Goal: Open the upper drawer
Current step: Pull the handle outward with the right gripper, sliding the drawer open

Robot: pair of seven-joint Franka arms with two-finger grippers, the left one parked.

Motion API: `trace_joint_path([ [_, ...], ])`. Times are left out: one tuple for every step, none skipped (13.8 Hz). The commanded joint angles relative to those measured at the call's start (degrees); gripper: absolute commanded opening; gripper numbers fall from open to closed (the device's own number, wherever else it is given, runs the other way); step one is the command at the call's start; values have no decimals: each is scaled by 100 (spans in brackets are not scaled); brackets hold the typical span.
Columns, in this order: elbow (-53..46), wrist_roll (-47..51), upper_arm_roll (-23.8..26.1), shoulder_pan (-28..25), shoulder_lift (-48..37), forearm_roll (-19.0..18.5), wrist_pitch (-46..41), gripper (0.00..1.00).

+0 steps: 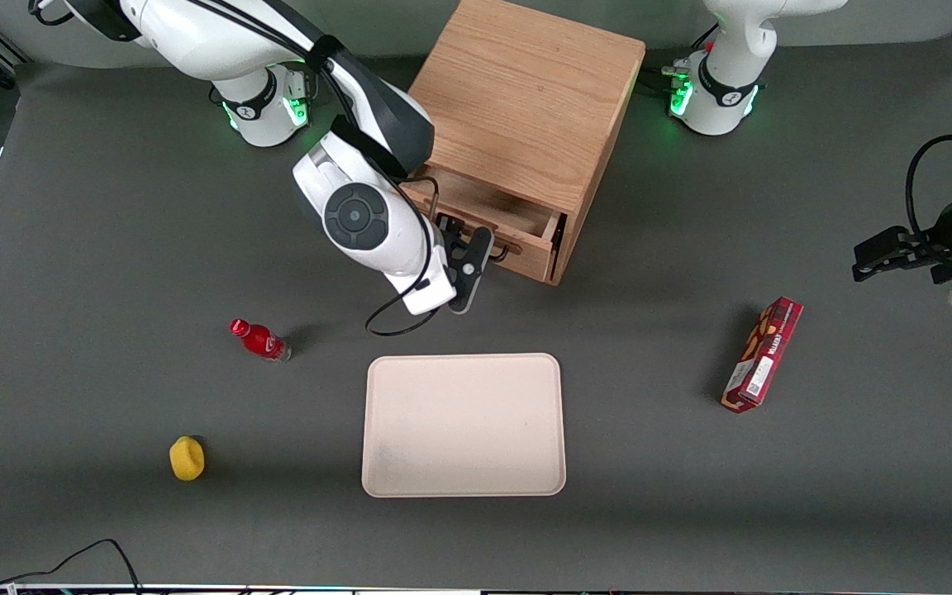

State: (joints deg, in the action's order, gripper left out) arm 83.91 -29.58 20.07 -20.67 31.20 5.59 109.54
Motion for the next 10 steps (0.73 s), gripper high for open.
trace_joint_path([
  [-137, -276, -169, 28, 36, -67, 164, 100],
  [-164, -276, -257, 20, 36, -58, 181, 100],
  [-182, -276, -275, 20, 36, -58, 208, 100],
  [-199, -276, -284, 28, 53, -67, 304, 100],
  [-208, -268, -354, 20, 62, -58, 400, 100],
  [-217, -268, -450, 11, 53, -58, 445, 100],
  [-269, -268, -477, 19, 62, -58, 454, 100],
  [-322, -294, -495, 20, 62, -67, 463, 100],
  [-349, -303, -582, 11, 79, -58, 532, 100],
  [-375, -346, -644, -7, 97, -58, 629, 100],
])
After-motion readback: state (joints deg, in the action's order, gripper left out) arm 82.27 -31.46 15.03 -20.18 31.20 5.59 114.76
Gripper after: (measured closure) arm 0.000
